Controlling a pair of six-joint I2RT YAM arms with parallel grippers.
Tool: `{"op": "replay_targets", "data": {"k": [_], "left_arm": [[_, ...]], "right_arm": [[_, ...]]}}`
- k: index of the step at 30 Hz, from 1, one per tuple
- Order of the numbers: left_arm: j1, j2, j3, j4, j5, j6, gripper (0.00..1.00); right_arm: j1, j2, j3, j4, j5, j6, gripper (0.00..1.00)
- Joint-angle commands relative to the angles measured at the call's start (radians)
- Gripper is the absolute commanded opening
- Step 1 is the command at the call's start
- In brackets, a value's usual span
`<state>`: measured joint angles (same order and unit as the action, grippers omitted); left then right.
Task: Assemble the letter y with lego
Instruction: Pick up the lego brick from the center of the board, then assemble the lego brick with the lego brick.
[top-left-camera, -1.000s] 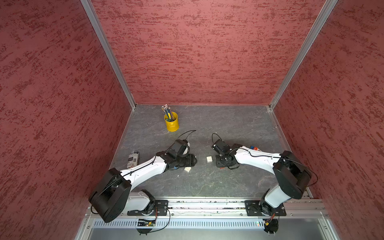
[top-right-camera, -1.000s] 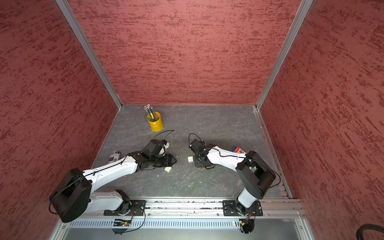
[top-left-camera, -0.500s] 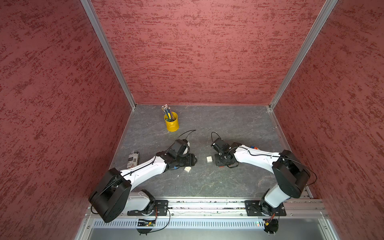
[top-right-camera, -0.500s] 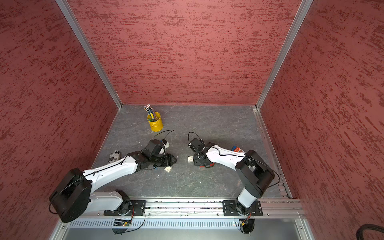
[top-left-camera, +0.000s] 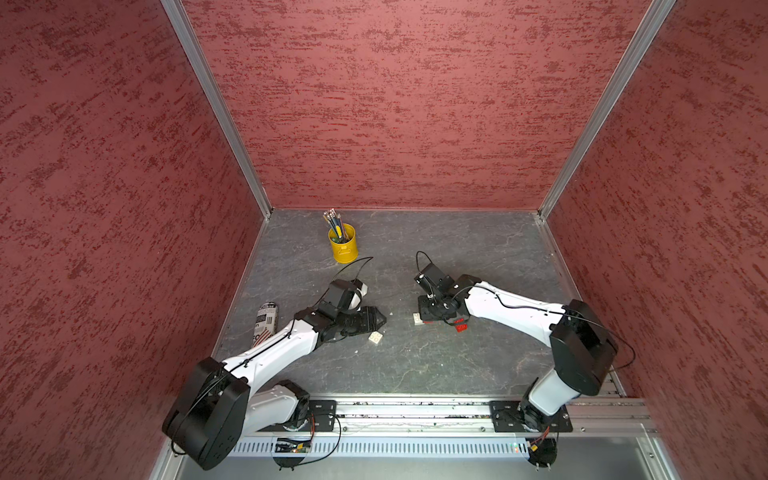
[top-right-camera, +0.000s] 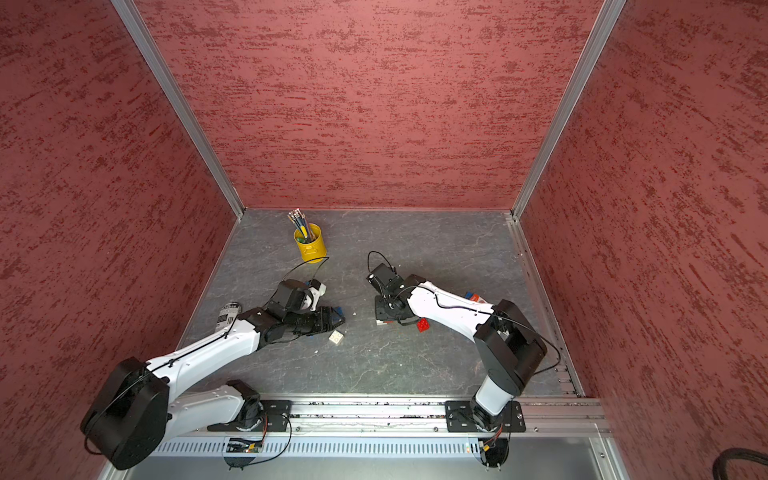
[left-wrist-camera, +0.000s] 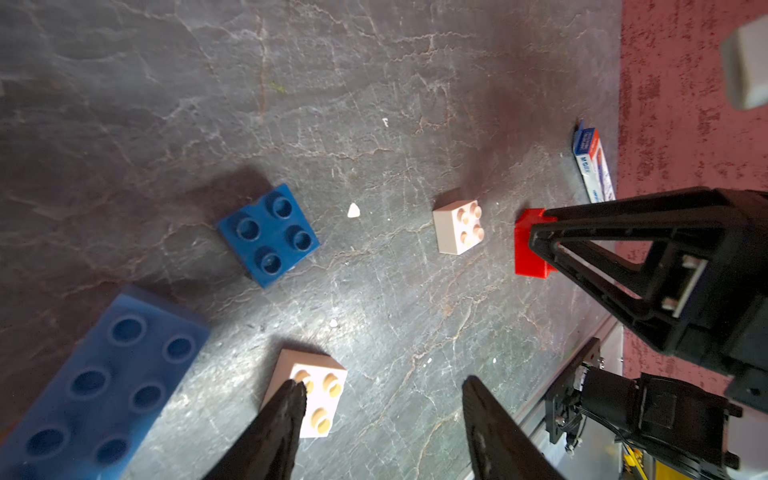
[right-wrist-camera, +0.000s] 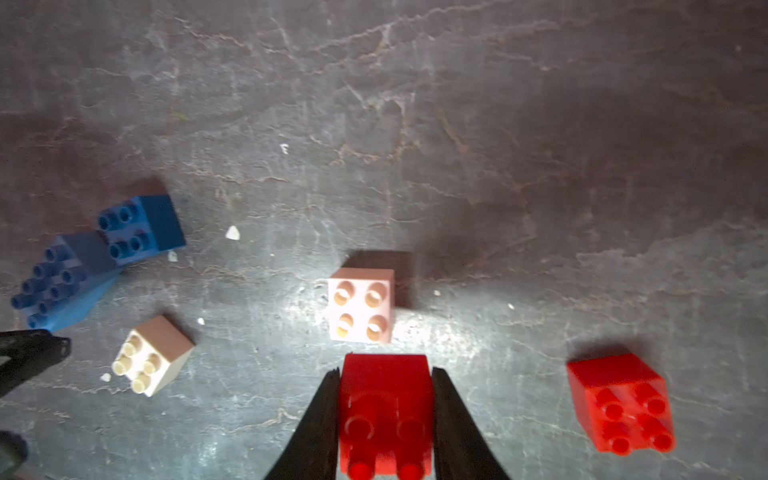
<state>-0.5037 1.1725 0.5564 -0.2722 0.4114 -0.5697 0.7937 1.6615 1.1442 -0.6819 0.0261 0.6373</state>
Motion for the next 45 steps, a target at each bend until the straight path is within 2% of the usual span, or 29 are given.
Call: {"op": "replay_targets", "data": {"k": [1, 13, 45], "left_arm": [[0.012, -0.021, -0.011, 0.000, 0.044, 0.019, 0.64], [0.024, -0.018, -0.020, 0.003, 0.050, 0.033, 0.64], [0.024, -0.018, -0.046, 0.020, 0.038, 0.021, 0.64]], "right_arm": [[0.015, 0.040, 0.039, -0.027, -0.020, 0.016, 0.24], [0.028, 0.081, 0.052, -0.035, -0.030, 0.035, 0.23], [0.030, 0.172, 0.100, -0.105, 0.042, 0.042, 0.21]]}}
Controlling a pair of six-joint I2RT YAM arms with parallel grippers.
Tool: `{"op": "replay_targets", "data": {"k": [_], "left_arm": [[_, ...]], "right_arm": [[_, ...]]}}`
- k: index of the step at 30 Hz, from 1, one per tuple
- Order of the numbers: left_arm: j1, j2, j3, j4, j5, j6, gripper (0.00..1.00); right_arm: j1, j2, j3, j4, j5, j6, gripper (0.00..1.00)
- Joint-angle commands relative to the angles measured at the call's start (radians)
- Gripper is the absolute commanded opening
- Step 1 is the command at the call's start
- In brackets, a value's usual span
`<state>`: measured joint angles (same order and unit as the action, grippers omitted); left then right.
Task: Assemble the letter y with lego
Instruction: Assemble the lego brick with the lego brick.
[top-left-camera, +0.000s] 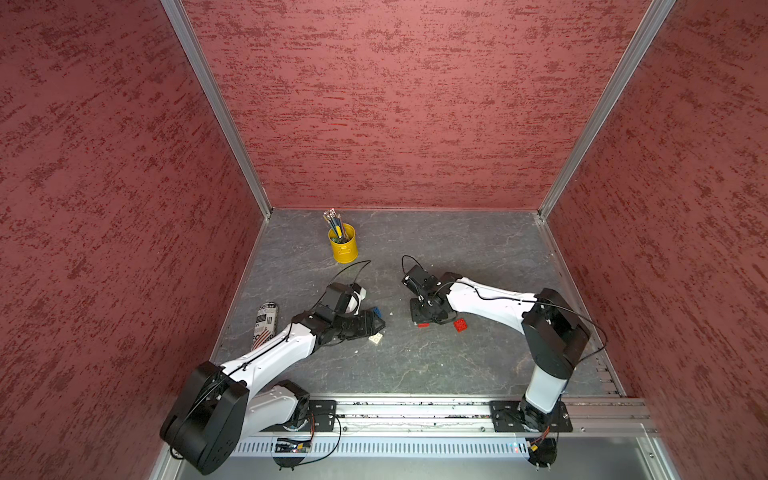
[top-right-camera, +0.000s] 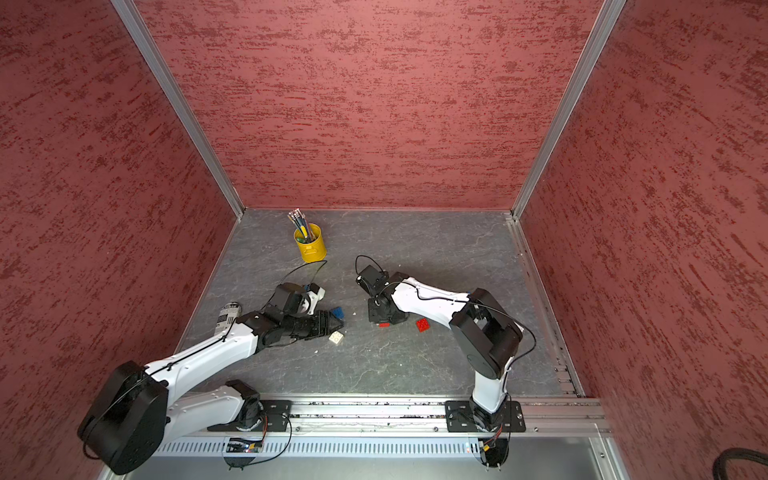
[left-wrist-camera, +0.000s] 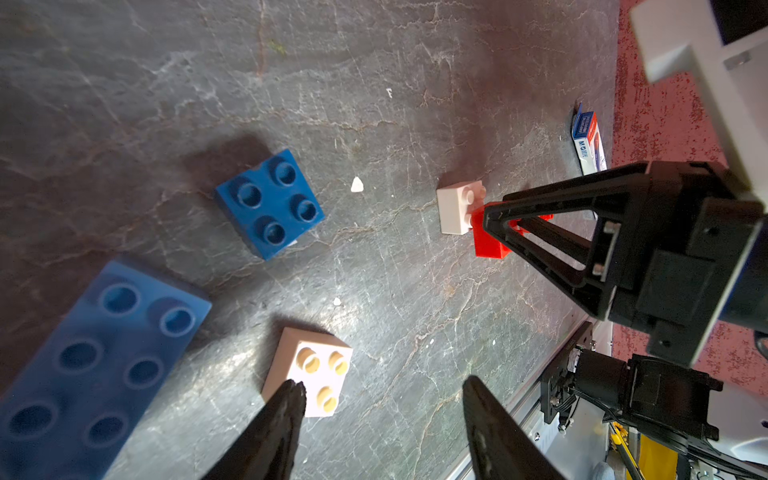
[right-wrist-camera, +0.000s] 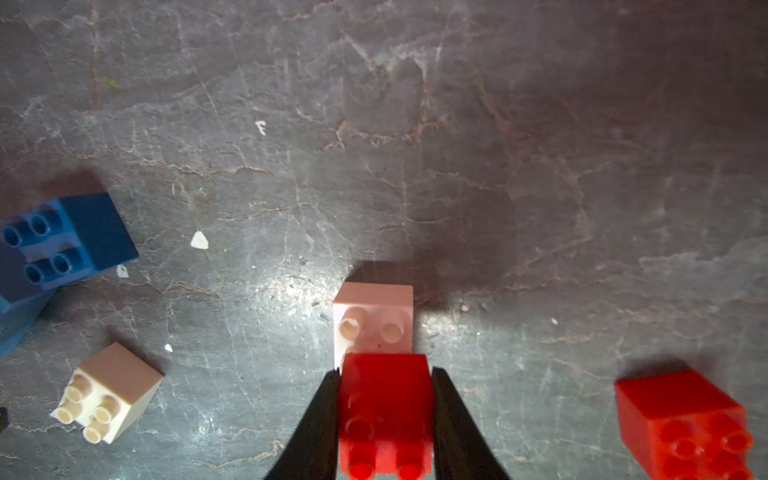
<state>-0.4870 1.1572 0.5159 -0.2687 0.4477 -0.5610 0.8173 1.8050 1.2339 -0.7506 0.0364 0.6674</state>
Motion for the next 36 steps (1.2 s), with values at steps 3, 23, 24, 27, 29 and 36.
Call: {"op": "replay_targets", "data": {"k": [3, 23, 24, 27, 29, 36], "left_arm": [[0.007, -0.005, -0.006, 0.014, 0.000, 0.015, 0.64], [0.007, -0.039, -0.040, 0.013, -0.004, 0.015, 0.64], [0.007, -0.043, -0.042, 0.013, -0.004, 0.015, 0.64], [0.007, -0.055, -0.047, 0.009, -0.007, 0.015, 0.64], [0.007, -0.060, -0.050, 0.009, -0.009, 0.015, 0.63], [0.007, -0.070, -0.057, 0.009, -0.007, 0.021, 0.64]], "right_arm": [[0.010, 0.025, 0.009, -0.022, 0.003, 0.017, 0.21], [0.037, 0.038, 0.013, -0.040, -0.002, 0.081, 0.21], [0.037, 0.039, 0.013, -0.043, -0.001, 0.090, 0.21], [0.038, 0.037, 0.009, -0.041, -0.003, 0.117, 0.21], [0.039, 0.041, 0.008, -0.042, -0.001, 0.132, 0.21], [0.060, 0.064, 0.015, -0.046, 0.011, 0.144, 0.20]]}}
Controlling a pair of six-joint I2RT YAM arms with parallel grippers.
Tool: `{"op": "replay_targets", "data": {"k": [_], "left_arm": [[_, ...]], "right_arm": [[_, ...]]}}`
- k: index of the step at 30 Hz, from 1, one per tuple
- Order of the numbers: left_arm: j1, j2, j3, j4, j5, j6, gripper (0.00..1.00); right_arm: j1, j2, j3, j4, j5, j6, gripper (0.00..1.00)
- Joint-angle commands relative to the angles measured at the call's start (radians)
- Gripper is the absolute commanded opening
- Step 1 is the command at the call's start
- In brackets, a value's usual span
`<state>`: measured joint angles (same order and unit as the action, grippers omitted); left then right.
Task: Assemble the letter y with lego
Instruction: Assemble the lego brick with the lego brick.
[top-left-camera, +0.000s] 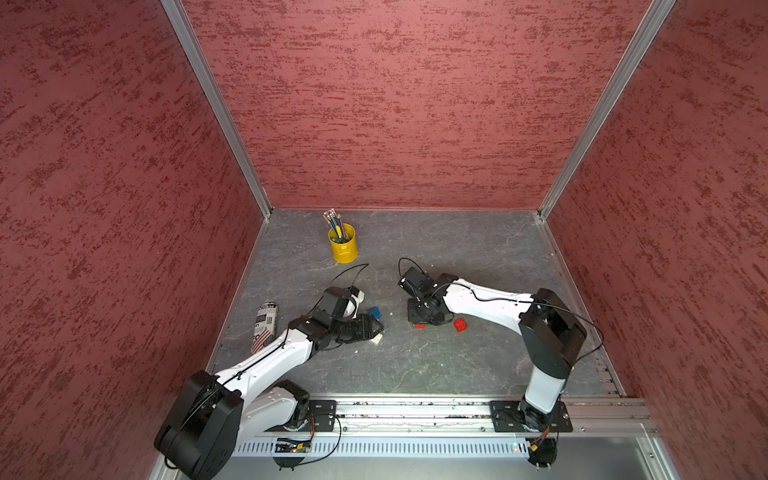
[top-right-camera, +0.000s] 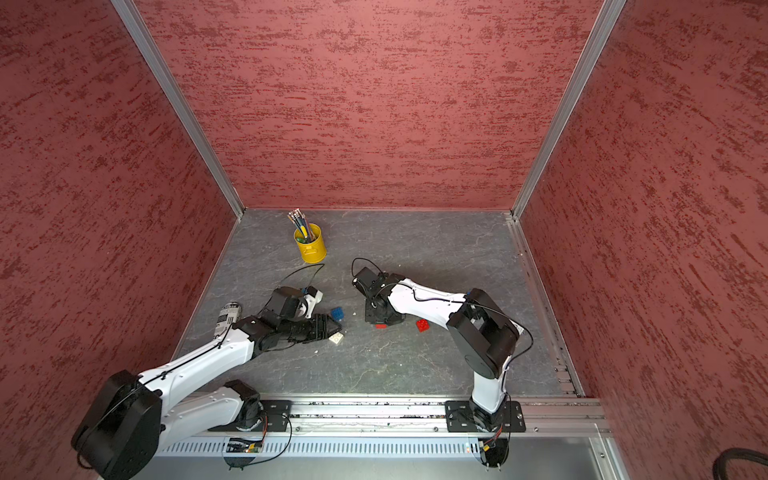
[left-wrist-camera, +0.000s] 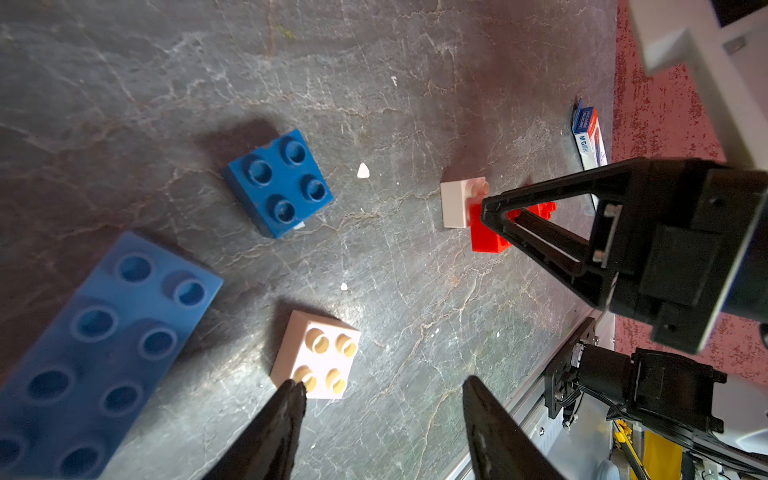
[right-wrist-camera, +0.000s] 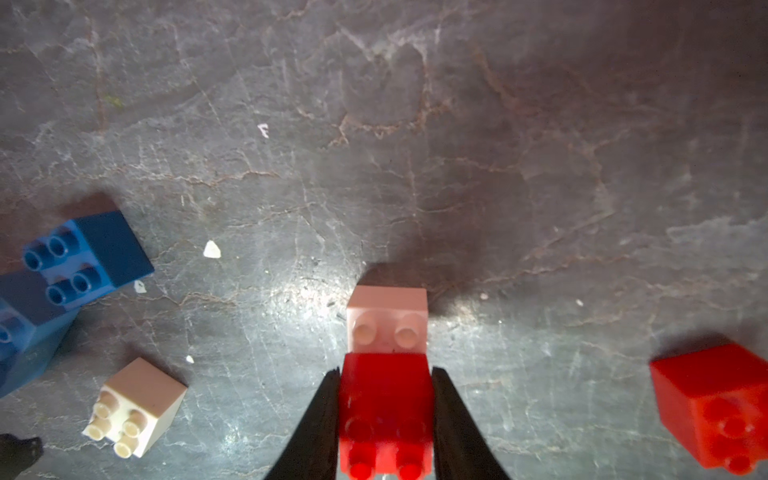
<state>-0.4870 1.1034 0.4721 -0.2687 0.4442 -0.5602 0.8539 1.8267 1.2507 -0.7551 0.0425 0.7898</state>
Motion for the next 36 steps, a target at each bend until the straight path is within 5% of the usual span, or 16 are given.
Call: {"op": "replay_targets", "data": {"k": [1, 36], "left_arm": [[0.007, -0.017, -0.014, 0.008, -0.004, 0.022, 0.64], [0.007, -0.036, -0.004, -0.023, -0.036, 0.020, 0.64]], "right_arm": [[0.023, 0.045, -0.001, -0.044, 0.008, 0.023, 0.20], [-0.001, 0.126, 0.071, -0.077, 0.041, -0.111, 0.14]]}}
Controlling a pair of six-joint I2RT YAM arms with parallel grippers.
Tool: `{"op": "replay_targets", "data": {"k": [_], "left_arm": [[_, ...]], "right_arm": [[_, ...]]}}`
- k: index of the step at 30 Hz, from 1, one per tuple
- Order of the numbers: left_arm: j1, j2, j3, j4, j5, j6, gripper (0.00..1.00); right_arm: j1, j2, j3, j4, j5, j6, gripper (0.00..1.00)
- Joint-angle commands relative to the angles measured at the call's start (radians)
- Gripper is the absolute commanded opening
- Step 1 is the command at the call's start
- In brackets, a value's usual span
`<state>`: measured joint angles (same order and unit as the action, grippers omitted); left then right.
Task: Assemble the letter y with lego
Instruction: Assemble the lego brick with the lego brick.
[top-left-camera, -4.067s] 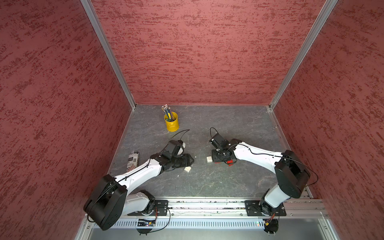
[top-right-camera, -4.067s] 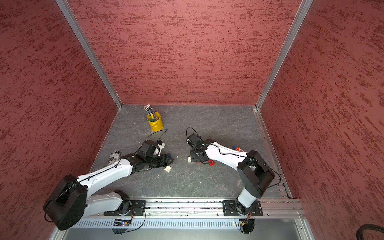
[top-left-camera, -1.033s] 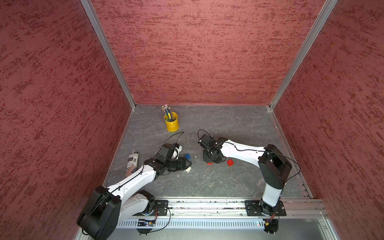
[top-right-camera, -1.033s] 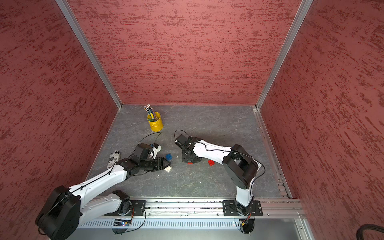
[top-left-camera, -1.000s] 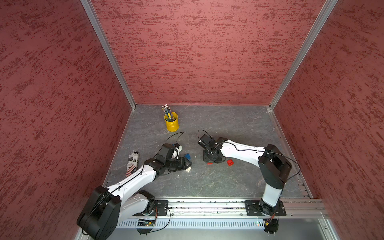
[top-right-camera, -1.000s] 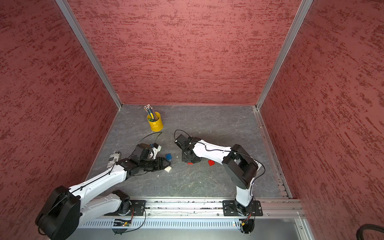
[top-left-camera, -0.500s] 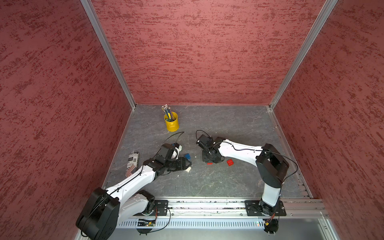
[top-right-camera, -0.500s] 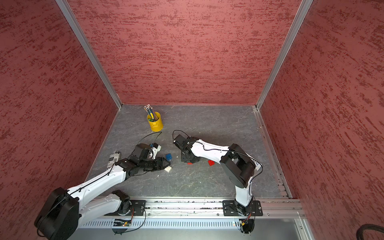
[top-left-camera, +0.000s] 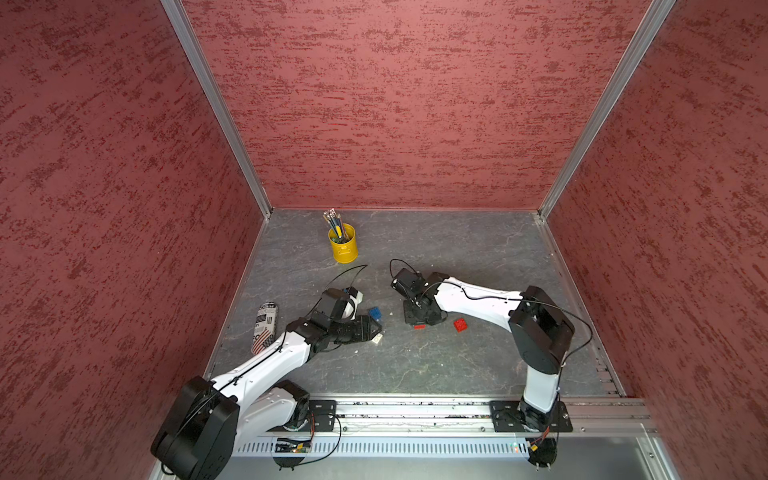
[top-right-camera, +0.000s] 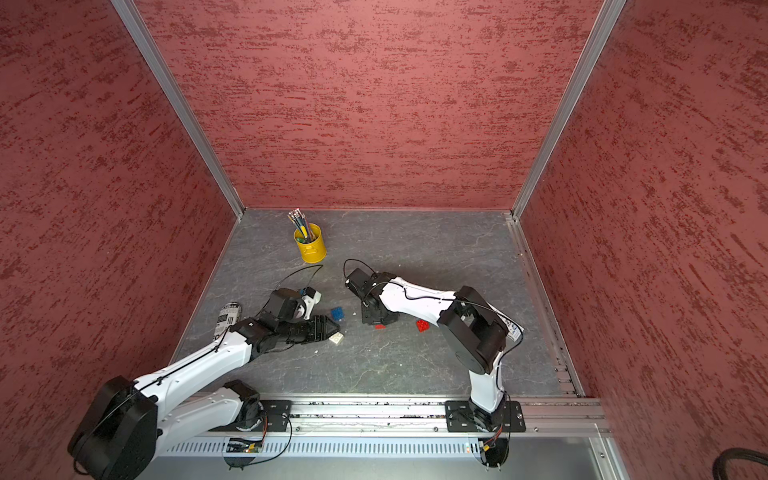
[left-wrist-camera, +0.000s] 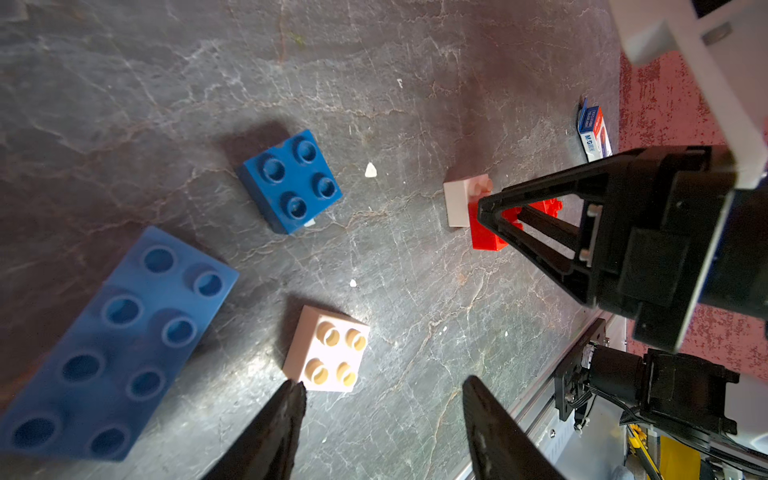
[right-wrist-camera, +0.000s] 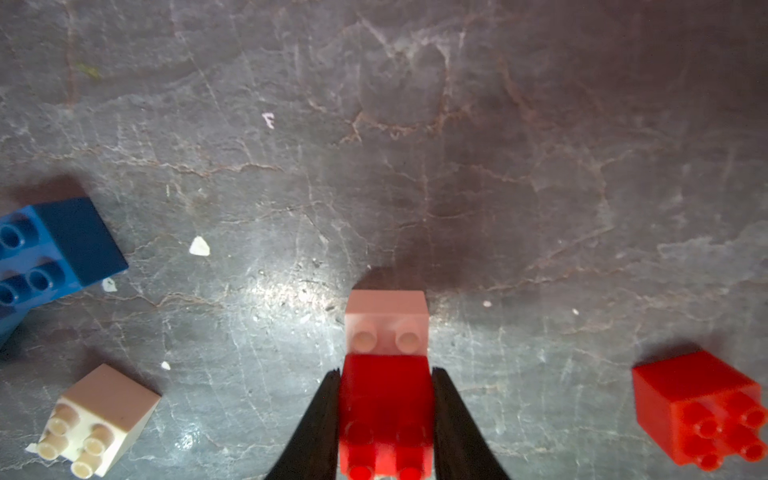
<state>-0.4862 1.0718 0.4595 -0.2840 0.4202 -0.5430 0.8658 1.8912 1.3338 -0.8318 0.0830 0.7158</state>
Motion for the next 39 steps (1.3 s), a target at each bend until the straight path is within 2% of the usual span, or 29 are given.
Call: {"op": "replay_targets", "data": {"k": [1, 10, 22, 28, 33, 39], "left_arm": [[0.007, -0.001, 0.015, -0.011, -0.013, 0.003, 0.63], [0.004, 0.043, 0.077, -0.023, -0.028, -0.008, 0.63], [-0.020, 0.064, 0.090, -0.020, -0.079, -0.058, 0.64], [-0.026, 0.060, 0.092, -0.021, -0.099, -0.083, 0.64], [-0.026, 0.063, 0.105, -0.045, -0.125, -0.100, 0.64], [-0.026, 0.050, 0.129, -0.107, -0.173, -0.120, 0.64]], "right_arm": [[-0.022, 0.049, 0.001, -0.004, 0.007, -0.049, 0.14], [-0.106, 0.008, 0.059, -0.015, 0.060, -0.174, 0.15], [-0.213, 0.038, 0.061, 0.057, 0.040, -0.291, 0.19], [-0.226, 0.047, 0.059, 0.068, 0.037, -0.312, 0.31], [-0.229, 0.040, 0.062, 0.068, 0.043, -0.319, 0.49], [-0.230, -0.006, 0.062, 0.057, 0.059, -0.319, 0.53]]}}
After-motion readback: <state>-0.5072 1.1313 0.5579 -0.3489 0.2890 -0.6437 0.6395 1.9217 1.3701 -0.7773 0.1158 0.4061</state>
